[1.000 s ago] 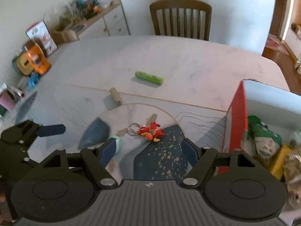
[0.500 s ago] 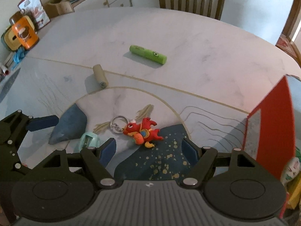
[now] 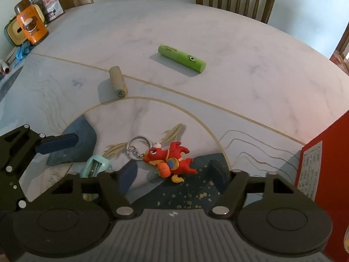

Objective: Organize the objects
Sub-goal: 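Grasp the teal sharpener with left tool while right tool grasps the red dragon keychain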

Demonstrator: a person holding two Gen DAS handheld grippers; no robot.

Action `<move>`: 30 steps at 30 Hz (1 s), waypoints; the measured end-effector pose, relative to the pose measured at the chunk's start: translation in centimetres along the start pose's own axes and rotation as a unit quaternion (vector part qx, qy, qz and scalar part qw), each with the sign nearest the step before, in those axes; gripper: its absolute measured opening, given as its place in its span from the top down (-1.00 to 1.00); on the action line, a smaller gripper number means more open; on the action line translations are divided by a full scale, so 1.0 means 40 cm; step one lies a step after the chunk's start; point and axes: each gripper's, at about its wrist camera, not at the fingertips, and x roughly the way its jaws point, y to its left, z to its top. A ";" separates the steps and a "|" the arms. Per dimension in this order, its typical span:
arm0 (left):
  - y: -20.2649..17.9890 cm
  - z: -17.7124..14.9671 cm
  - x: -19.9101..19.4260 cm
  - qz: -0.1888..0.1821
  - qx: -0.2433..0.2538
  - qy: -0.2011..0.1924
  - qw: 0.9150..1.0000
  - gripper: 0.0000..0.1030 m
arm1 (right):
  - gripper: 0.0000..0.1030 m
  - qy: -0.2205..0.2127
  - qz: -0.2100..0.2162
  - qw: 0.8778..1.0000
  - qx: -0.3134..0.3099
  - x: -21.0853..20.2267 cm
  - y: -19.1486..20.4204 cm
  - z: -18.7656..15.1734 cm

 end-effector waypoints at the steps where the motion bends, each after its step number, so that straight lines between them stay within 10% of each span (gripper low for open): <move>1: 0.001 0.001 0.001 -0.003 -0.002 0.001 1.000 -0.48 | -0.32 -0.001 -0.001 1.000 -0.002 0.000 0.002 0.001; 16: -0.004 0.004 -0.016 -0.016 0.003 0.002 1.000 0.41 | 0.22 -0.009 -0.027 0.999 -0.020 -0.001 0.035 -0.007; 30: 0.025 0.023 -0.058 -0.038 -0.022 0.008 0.999 0.44 | 0.31 -0.034 -0.024 0.999 0.012 -0.065 0.037 -0.040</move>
